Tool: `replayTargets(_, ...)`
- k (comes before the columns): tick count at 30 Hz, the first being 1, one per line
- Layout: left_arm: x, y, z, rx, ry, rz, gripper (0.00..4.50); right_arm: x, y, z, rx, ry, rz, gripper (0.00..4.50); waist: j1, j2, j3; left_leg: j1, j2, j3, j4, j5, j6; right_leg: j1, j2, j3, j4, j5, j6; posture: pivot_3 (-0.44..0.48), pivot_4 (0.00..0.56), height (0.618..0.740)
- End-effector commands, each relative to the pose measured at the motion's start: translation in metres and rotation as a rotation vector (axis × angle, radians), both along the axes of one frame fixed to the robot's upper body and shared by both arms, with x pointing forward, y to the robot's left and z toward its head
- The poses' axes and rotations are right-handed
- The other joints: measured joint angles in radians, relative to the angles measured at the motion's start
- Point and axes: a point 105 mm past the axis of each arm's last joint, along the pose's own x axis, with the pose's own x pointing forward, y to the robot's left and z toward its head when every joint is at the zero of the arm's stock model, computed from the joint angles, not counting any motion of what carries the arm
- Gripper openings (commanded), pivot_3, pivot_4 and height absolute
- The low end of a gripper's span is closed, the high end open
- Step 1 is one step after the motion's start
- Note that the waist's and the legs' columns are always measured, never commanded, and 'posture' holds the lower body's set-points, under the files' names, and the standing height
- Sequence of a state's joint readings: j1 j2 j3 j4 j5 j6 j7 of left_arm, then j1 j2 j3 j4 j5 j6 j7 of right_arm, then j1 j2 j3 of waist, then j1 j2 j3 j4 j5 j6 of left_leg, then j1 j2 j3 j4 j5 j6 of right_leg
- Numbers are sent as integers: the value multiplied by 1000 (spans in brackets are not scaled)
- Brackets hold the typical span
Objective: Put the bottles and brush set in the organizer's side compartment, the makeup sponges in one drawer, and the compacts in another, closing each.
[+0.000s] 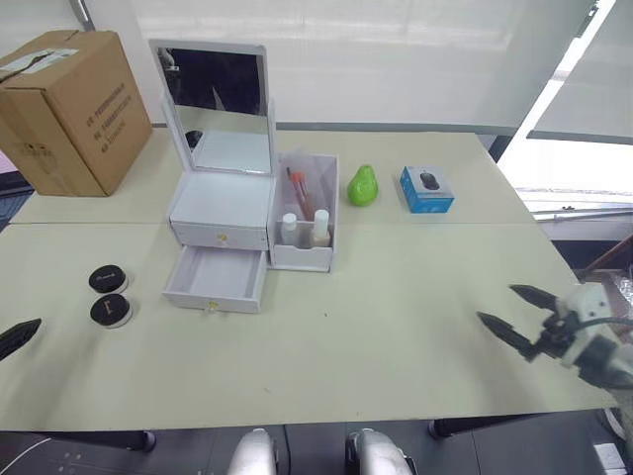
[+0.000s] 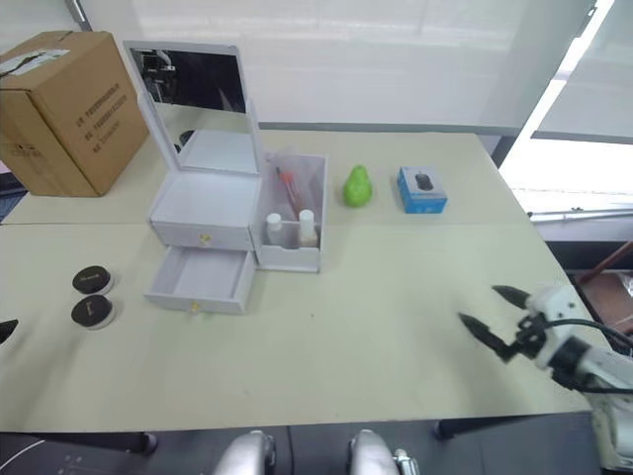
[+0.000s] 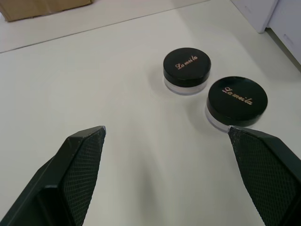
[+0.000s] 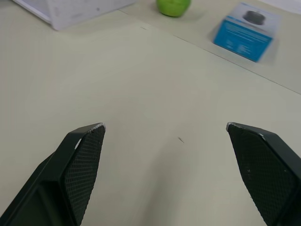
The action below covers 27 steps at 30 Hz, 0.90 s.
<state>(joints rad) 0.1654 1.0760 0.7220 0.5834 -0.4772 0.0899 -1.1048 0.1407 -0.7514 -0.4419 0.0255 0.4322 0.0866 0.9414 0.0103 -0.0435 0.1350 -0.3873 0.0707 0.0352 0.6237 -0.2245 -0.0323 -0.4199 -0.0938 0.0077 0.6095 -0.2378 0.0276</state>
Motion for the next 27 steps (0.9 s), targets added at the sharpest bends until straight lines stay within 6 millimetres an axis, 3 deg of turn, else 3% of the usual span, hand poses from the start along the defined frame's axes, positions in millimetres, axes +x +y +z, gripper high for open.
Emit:
replayTargets(1, 7, -5, 11, 44, -13, -46, 4472, 1, -1, 16, -29, -74, 12, 4500, -3, 0, 0, 0, 0, 0, 0, 0, 0, 0, 1, 0, 0, 0, 0, 0, 150, 722)
replayTargets(9, 9, -22, 2, 24, -18, -84, 4472, 14, 36, 32, 29, -138, 91, 4500, -2, 0, 0, 2, 1, 2, 0, 0, 0, 0, 1, 2, 1, 0, 0, 0, 150, 722)
replayTargets(12, 12, -34, 3, 2, -86, -64, 4472, 22, 61, 45, 64, -179, 158, 4500, 0, 0, -1, 2, 1, 2, 0, 0, 0, 1, 1, 2, 1, 0, 0, 0, 150, 722)
replayTargets(16, 6, -61, -2, -77, -194, 6, 4472, 29, 120, 75, 136, -238, 340, 4500, -1, 0, -1, 2, 1, 3, 1, 0, 0, 1, 1, 3, 1, 1, 0, 0, 150, 722)
replayTargets(21, -3, -87, -25, -178, -236, 100, 4472, 31, 194, 120, 238, -339, 578, 4500, -2, -2, -2, 2, 3, 3, 2, 4, 7, 2, 4, 4, 2, 2, -1, 0, 150, 722)
replayTargets(24, -2, -91, -38, -164, -234, 191, 4472, 22, 225, 138, 288, -363, 724, 4500, 6, -4, -3, 1, 4, 3, 2, 4, 7, 1, 4, 3, 2, 2, -2, 0, 150, 722)
replayTargets(27, 1, -90, -50, -133, -220, 272, 4472, 8, 245, 139, 287, -339, 849, 4500, 14, -5, -4, -1, 4, 4, 3, 4, 7, 2, 3, 2, 2, 5, -6, 0, 150, 722)
